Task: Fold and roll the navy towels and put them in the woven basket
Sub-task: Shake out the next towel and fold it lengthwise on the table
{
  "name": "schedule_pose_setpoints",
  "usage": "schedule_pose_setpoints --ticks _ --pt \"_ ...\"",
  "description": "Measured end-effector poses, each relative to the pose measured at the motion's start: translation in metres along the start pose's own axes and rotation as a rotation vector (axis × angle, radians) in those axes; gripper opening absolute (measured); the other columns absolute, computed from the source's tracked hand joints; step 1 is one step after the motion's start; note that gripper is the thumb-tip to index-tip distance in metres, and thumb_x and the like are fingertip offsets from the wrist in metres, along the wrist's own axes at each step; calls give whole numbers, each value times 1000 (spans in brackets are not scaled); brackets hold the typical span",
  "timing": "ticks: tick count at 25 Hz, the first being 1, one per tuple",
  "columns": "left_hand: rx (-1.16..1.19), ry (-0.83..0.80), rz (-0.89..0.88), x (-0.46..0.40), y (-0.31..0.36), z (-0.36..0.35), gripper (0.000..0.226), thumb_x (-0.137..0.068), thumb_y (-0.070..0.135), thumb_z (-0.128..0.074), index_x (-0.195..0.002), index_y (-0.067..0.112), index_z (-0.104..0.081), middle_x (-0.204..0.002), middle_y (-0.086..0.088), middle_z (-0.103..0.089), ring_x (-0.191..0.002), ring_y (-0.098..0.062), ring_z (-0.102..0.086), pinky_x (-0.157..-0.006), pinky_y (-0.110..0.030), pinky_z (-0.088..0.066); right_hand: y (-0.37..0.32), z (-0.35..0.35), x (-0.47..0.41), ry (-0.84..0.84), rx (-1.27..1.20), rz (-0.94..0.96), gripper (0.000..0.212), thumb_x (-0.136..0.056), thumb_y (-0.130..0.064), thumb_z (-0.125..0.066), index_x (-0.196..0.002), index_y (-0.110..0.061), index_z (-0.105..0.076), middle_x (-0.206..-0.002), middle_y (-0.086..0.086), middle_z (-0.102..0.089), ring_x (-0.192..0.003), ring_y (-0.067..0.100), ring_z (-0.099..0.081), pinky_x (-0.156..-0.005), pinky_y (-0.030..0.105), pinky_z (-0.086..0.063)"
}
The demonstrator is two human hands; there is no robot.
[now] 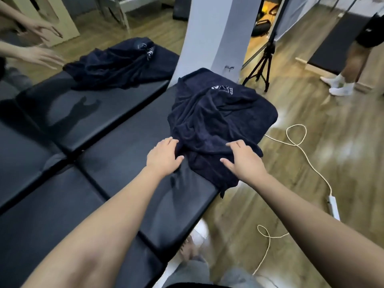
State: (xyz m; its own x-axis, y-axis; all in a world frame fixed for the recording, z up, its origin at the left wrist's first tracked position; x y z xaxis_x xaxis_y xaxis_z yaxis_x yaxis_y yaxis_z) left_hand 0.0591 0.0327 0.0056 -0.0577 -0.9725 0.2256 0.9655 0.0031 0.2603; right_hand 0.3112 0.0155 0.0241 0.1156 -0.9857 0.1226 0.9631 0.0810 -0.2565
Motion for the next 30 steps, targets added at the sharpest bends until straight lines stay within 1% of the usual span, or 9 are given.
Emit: schedule_pose_setpoints --ticks 5,10,13,16,20,22,25,28,30 --pt "93 -120 168 -27 -29 -52 67 -95 49 -59 -152 23 -33 -156 2 -37 -138 -23 -43 -99 -46 -49 44 -31 -29 -79 -62 -104 56 -96 -51 -59 -141 -21 -46 -137 2 -46 -119 30 -53 -85 44 -52" --pt "476 -167 572 -33 -65 -108 79 -89 48 -70 -150 12 -37 -148 -7 -51 -134 -29 -51 -104 -39 -43 53 -69 -62 -177 -68 -52 52 -95 -51 -60 -137 -21 -48 -134 2 -48 -117 30 -54 -87 48 -52" --pt "536 -181 657 -32 -66 -135 64 -85 47 -73 -134 14 -51 -132 -6 -62 -120 -29 -60 -101 -40 -49 63 -89 -77 -243 -92 -53 51 -95 -51 -60 -135 -22 -49 -133 2 -48 -117 30 -54 -87 49 -52" --pt "558 -133 721 -38 -72 -143 53 -83 44 -74 -124 16 -57 -118 -3 -63 -107 -27 -64 -94 -42 -53 78 -104 -88 -283 -130 -75 50 -95 -49 -61 -134 -21 -50 -131 2 -48 -116 30 -54 -89 48 -52" --pt "607 -13 796 -41 -79 -140 13 -97 30 -60 -98 19 -53 -94 1 -62 -95 -27 -63 -81 -31 -47 118 -110 -104 -229 -288 -260 48 -93 -43 -65 -130 -15 -55 -131 9 -51 -117 33 -56 -97 47 -50" --pt "645 55 841 -40 -88 -139 11 -101 26 -51 -95 18 -46 -96 -5 -62 -92 -31 -60 -81 -33 -45 146 -110 -110 -190 -340 -390 51 -93 -41 -66 -132 -10 -54 -135 14 -49 -120 37 -55 -103 48 -46" --pt "782 131 888 -41 -97 -142 8 -102 24 -44 -99 19 -38 -94 -7 -62 -88 -35 -69 -87 -40 -53 178 -110 -112 -138 -426 -536 51 -93 -36 -67 -132 -7 -52 -136 18 -46 -122 38 -53 -109 45 -40" --pt "922 95 904 -44 -89 -146 17 -102 21 -52 -109 16 -38 -85 0 -55 -69 -27 -67 -67 -32 -50 195 -113 -108 -81 -516 -665 49 -92 -31 -69 -130 -6 -50 -137 18 -45 -121 36 -53 -107 43 -41" --pt "900 18 880 -48 -86 -153 24 -95 21 -65 -108 14 -46 -87 -6 -61 -65 -27 -65 -61 -30 -49 203 -115 -104 -33 -585 -763 54 -91 -29 -70 -134 -8 -46 -140 17 -44 -121 38 -53 -105 45 -42"
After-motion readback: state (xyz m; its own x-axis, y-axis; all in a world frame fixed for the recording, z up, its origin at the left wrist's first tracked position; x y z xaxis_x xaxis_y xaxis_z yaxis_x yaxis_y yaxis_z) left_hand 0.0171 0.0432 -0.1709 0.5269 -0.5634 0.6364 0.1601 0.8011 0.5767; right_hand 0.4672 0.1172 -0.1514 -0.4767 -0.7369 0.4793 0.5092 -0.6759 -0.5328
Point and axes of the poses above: each hand's wrist, its own x-axis away from the middle knuckle, its own z-axis out of the back of the hand, y = z × x, the point moved 9 cm from there along -x, towards the middle knuckle
